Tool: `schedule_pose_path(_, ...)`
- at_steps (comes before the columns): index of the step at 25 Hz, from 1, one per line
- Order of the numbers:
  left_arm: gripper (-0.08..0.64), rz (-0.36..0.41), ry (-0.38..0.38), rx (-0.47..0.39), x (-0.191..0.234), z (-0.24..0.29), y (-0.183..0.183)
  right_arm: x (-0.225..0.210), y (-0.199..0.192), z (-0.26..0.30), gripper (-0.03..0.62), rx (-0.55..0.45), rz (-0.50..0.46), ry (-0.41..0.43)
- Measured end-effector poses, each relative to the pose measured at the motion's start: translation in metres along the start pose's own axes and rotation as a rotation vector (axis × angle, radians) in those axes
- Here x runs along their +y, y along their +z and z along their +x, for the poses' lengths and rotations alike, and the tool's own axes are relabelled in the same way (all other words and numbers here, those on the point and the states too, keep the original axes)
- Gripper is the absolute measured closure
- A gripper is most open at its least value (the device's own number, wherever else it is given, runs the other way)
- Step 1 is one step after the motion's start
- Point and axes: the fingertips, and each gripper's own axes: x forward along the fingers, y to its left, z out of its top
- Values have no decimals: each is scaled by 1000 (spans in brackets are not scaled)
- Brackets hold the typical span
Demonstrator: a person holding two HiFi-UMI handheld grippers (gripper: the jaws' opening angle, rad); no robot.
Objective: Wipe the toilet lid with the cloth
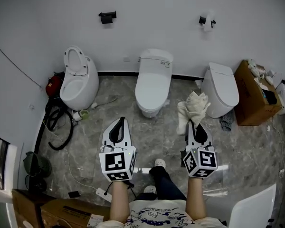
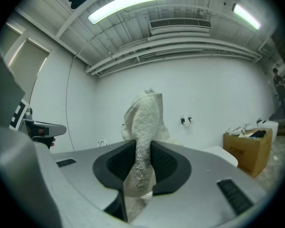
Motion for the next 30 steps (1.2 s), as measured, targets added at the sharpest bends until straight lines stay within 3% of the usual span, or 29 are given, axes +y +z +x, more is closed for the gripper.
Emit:
schedule_pose_path(7, 557, -1, 27, 18, 21, 59, -10, -6, -9, 73, 509, 12, 27, 25)
schedule_pose_path(16, 557, 8, 108, 11, 62, 185, 2, -24, 10, 219, 509, -3, 20, 93)
schedule_pose_path(24, 557, 25, 148, -25, 81, 301, 32, -71, 38, 340, 509, -27, 19, 89)
schedule_pose_path(30, 557, 20, 164, 3, 95, 353, 26, -88, 28, 395, 509, 7, 30, 83)
